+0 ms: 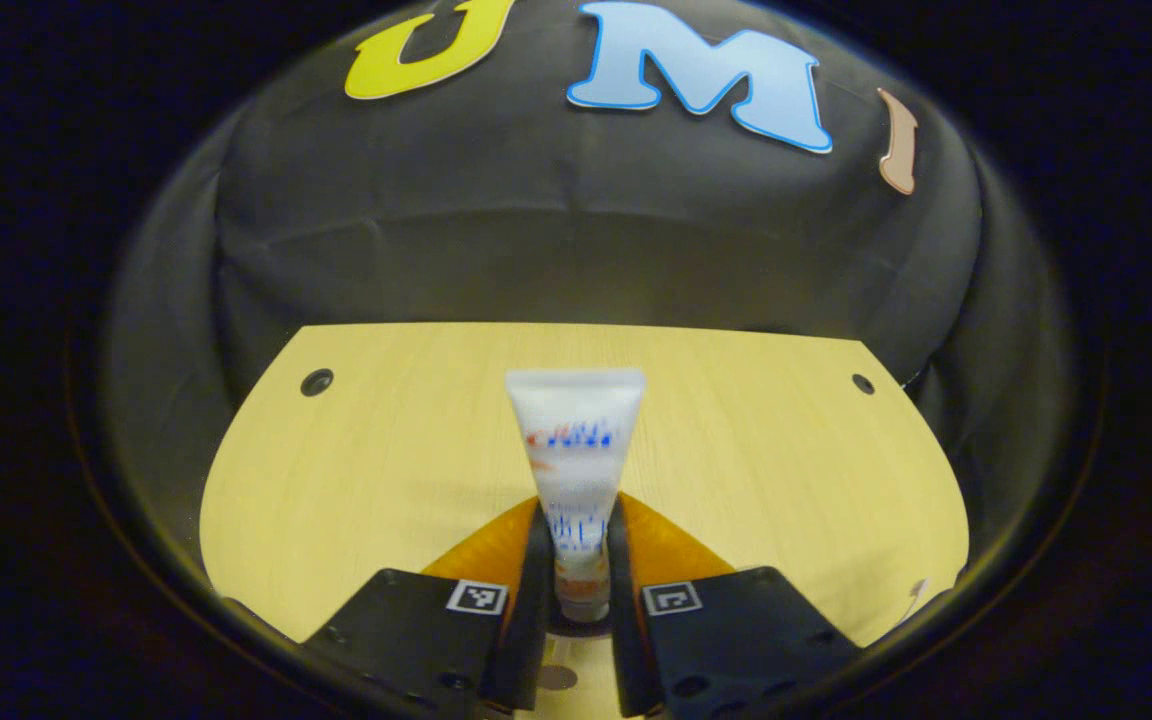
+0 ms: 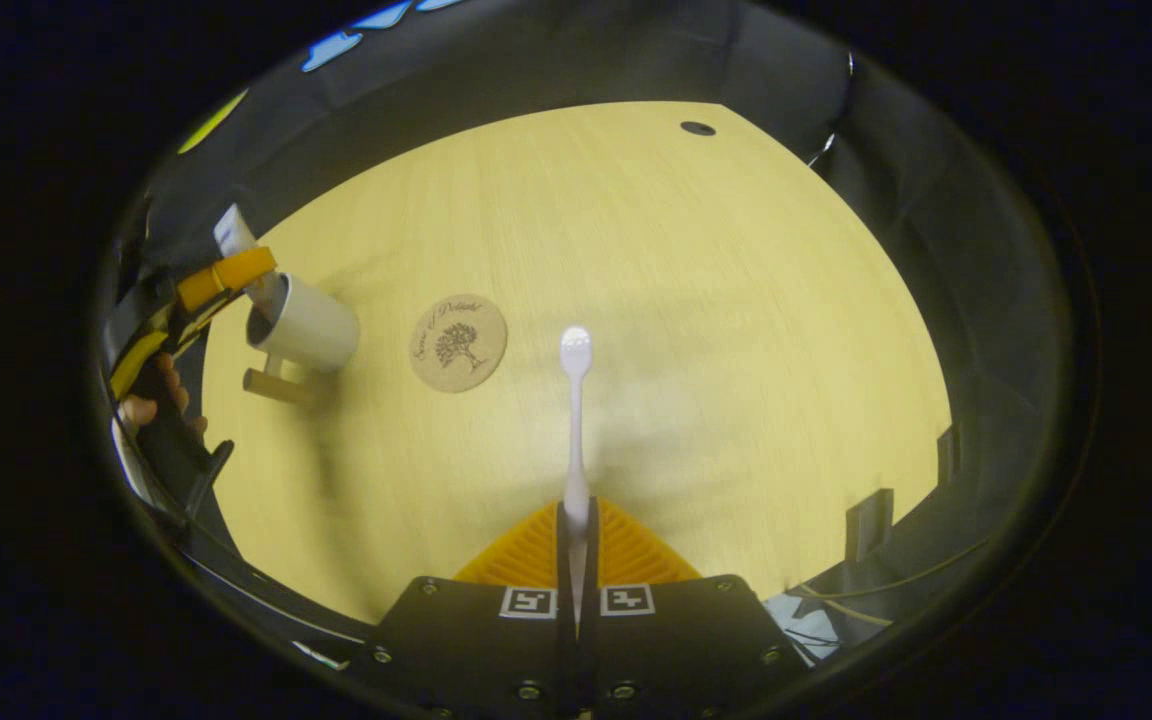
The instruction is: Put the toothbrush and toothpaste on the desktop into the cup, then pick up the cup and place it on the coaster on the desktop.
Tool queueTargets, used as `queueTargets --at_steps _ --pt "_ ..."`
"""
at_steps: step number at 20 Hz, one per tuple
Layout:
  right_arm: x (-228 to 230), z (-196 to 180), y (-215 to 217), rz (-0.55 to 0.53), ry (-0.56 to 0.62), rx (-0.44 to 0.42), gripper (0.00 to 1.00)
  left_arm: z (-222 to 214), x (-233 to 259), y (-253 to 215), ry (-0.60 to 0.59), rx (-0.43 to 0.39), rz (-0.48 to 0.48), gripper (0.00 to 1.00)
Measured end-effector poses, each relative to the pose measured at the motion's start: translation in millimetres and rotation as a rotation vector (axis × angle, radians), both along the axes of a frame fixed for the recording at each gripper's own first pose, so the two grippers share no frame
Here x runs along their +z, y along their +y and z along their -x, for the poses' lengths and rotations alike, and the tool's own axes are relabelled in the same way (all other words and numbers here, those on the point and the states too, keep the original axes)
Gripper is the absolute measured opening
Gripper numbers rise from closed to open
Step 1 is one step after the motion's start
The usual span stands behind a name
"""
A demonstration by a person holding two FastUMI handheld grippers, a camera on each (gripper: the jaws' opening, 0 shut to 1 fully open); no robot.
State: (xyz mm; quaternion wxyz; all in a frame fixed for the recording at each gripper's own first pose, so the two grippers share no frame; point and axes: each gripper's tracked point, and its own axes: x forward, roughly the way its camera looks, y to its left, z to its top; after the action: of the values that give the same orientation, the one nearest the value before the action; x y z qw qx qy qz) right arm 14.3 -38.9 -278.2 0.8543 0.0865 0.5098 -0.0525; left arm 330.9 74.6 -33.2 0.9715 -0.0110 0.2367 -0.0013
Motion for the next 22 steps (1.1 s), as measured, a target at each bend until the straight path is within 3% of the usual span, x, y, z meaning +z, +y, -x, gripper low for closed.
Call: queueTargets --at_steps 1,3,11,22 --pt "0.7 -2.1 1.6 -0.002 -0.005 0.004 0.01 2.6 1.5 -0.2 -0.004 0.003 0.001 0.45" --pt "4.9 -5.6 5.3 -0.008 -0.017 0.012 0.01 6.0 8.2 3.2 -0.022 0.007 -0.004 0.76" --pt "43.4 -57.7 38.6 -0.055 -0.122 0.062 0.01 51.5 31.6 6.8 -0.046 -0.009 0.038 0.70" --pt "106.1 -138.7 123.0 -0.150 -0.260 0.160 0.01 120.6 30.6 70.6 -0.031 0.081 0.076 0.73"
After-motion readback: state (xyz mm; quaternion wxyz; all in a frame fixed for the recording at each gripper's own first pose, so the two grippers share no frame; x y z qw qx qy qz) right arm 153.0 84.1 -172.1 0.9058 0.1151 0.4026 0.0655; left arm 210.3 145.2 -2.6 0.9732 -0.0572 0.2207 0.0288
